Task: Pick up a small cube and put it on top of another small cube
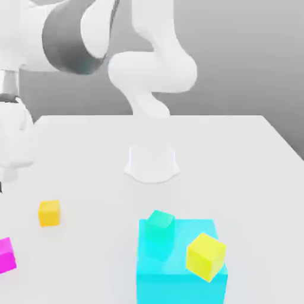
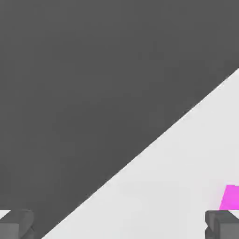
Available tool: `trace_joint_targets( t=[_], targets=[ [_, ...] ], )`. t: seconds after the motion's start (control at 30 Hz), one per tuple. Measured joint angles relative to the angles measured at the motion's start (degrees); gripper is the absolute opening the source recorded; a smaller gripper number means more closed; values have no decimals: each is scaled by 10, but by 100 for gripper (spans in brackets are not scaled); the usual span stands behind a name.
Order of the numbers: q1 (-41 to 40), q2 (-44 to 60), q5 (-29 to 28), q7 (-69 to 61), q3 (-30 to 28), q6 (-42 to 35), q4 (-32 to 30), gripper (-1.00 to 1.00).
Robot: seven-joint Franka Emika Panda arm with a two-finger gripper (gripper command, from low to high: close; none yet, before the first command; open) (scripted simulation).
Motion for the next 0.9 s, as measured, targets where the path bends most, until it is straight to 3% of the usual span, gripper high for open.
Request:
trace_joint_targets(
  t=[0.23,0.37,0.4,0.63,0.77,0.9],
  targets=[
    [-48,147,38,17,-25,46,-4,0],
    [-83,231,78,-8,7,102,11,0],
    [-91,248,87,-14,17,115,15,-100],
    [-93,251,88,-15,19,117,16,-100],
    [-69,181,47,16,-13,65,-1,-100],
    [-25,98,16,11,12,24,-40,-100]
  ],
)
